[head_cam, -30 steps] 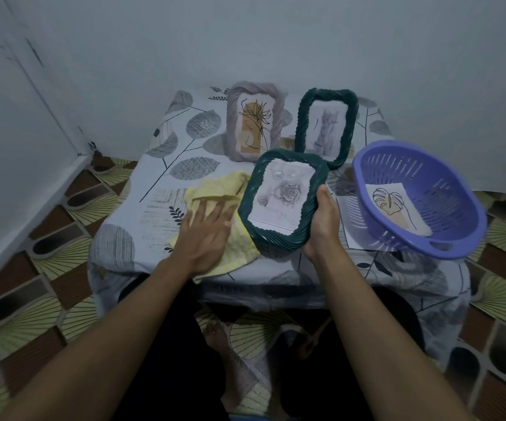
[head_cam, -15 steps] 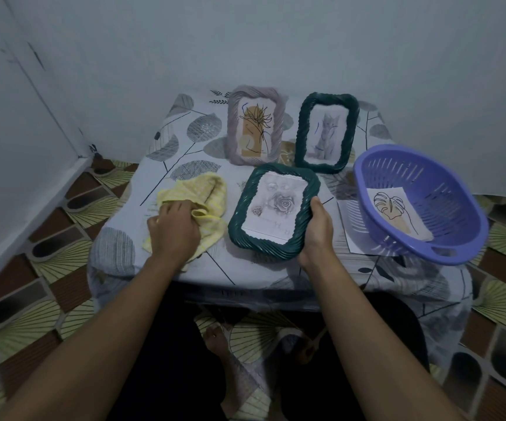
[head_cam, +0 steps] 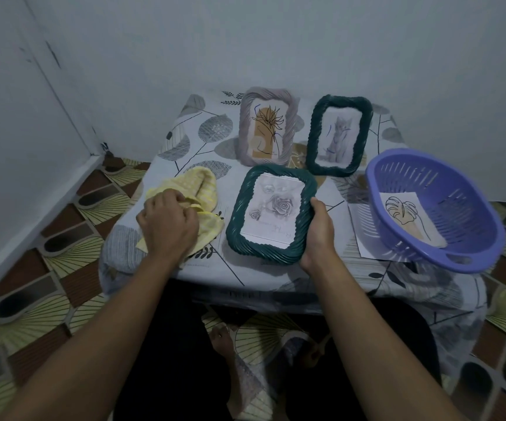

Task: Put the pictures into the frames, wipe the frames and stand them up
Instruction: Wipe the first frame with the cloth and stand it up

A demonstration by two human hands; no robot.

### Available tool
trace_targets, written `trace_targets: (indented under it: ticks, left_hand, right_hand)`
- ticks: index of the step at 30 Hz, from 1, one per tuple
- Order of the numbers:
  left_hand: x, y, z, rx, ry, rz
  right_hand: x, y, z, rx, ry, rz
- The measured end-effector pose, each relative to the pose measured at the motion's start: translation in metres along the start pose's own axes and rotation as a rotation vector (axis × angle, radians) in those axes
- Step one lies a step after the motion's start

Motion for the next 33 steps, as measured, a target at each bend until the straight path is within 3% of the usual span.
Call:
trace_targets:
  ticks: [8,16,24,29,33]
  left_hand:
    - [0.027,-0.015,-0.002,-0.104,-0.571,0.067]
    - [0.048,-0.016,-0.002,-0.148,-0.777,0.386]
    - [0.069,-0.006,0.008,-0.271,-0.662,0.521]
    - [0.078,-0.004,0.018,-0.324,-0.301,0.617]
    - [0.082,-0.003,0.022,-0.483,-0.109,0.812]
  right_hand:
    - [-0.008,-0.004,0.009,-0.089,-0.08,0.086]
    - [-0.031,0.008,0.018,-0.203,-0.185,0.223]
    - [-0.043,0.024,0.017,-0.165,-0.053,0.059]
    - [-0.039,0.031,0.018,-0.217,0.083,0.042]
    - [-0.037,0.025,0.024,-0.21,0.245,0.283]
Point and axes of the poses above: each hand's wrist, its own z-axis away from the middle knuckle, its own y-axis out of the back of the hand, x = y × z, the point moved 1 cm from there along -z, towards the middle knuckle, and after that the axes turned 2 degrees about -y, right-handed, at the moved point
